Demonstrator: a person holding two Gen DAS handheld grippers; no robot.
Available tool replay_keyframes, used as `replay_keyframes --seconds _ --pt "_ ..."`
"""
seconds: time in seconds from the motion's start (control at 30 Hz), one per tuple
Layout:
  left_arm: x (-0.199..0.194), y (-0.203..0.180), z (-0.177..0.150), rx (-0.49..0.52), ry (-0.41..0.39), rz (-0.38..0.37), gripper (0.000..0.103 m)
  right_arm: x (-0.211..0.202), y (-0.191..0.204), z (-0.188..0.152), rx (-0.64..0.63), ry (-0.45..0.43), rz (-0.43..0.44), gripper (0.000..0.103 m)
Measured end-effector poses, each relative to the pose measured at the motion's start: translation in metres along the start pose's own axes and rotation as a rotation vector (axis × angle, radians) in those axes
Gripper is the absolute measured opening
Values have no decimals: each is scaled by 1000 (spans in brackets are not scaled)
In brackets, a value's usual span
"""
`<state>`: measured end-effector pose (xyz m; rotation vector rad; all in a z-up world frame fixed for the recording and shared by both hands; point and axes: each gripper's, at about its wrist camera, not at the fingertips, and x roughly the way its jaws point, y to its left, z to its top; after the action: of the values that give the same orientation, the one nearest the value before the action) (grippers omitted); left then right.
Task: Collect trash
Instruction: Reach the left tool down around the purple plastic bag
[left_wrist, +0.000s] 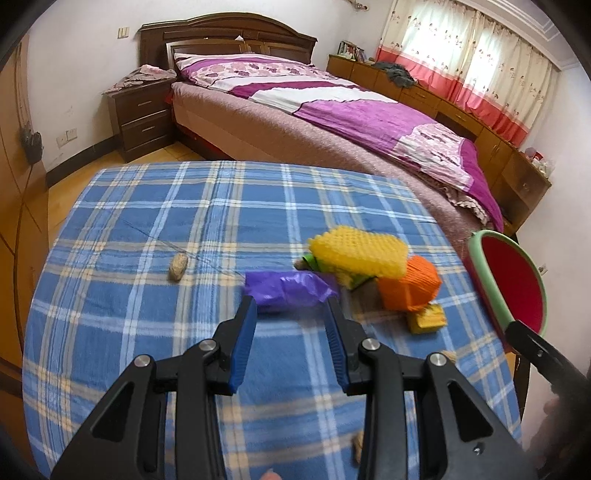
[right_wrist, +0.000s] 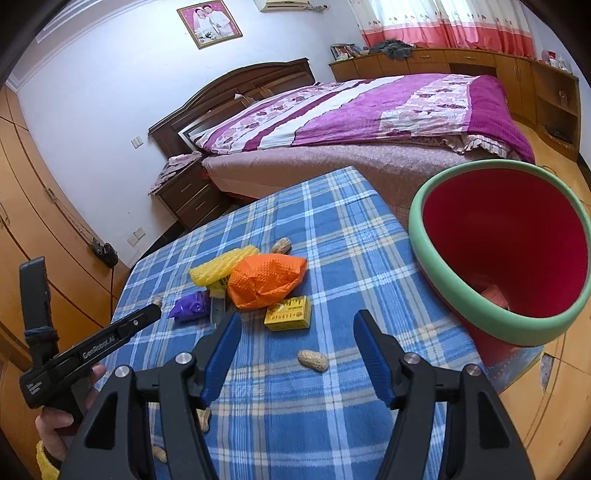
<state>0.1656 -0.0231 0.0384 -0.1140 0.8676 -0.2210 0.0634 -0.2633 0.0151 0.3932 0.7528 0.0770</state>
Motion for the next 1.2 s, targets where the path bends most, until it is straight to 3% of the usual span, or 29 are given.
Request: replay_keyframes --seconds 0.37,0.67,1.03,1.2 --pt "52 16 30 17 45 38 37 24 -8 0 21 44 -4 66" --pt "74 27 25 13 142 115 37 26 -14 -3 39 52 -8 66" --pt "50 19 -4 10 156 62 37 21 -15 -7 45 48 -4 66" --pt "31 16 -11 -23 111 29 37 19 -16 -10 47 55 -2 66"
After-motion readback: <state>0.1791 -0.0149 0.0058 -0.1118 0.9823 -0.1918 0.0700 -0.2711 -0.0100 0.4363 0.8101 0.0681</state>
